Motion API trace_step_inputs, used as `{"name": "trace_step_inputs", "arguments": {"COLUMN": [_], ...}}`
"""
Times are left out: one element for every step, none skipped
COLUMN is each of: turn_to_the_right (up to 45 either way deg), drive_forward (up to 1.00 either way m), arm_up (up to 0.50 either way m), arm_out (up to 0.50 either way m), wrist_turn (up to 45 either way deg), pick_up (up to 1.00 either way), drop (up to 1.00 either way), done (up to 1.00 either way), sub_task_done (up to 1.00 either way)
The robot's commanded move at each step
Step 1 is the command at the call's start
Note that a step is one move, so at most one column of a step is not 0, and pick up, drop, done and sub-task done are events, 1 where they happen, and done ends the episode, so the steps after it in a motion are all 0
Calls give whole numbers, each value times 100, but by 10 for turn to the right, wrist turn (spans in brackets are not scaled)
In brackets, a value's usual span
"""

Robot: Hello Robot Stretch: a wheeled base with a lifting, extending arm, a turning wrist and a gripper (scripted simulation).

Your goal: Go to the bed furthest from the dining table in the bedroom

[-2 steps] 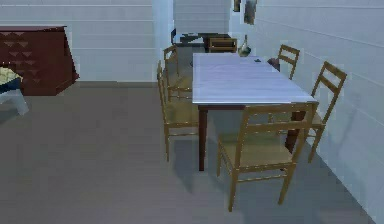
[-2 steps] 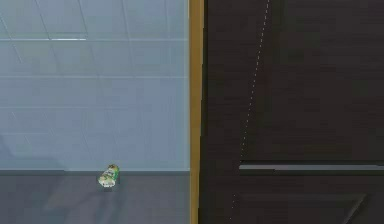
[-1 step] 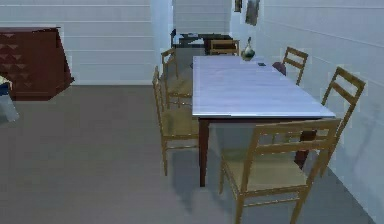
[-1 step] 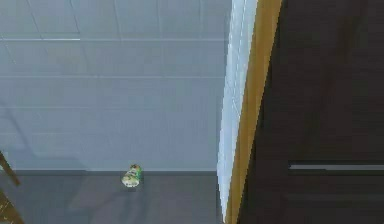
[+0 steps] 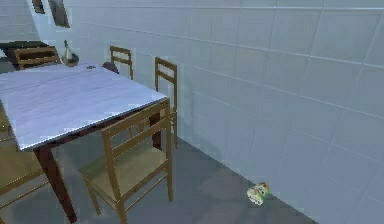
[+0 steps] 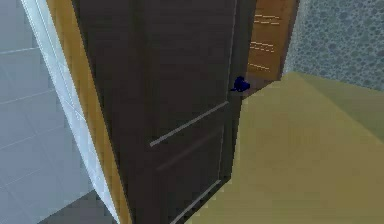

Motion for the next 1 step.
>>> {"name": "trace_step_inputs", "arguments": {"turn_to_the_right": [0], "drive_forward": [10], "arm_up": [0], "arm_out": [0], "wrist_turn": [0], "pick_up": [0], "drop": [0], "done": [0], "sub_task_done": [0]}}
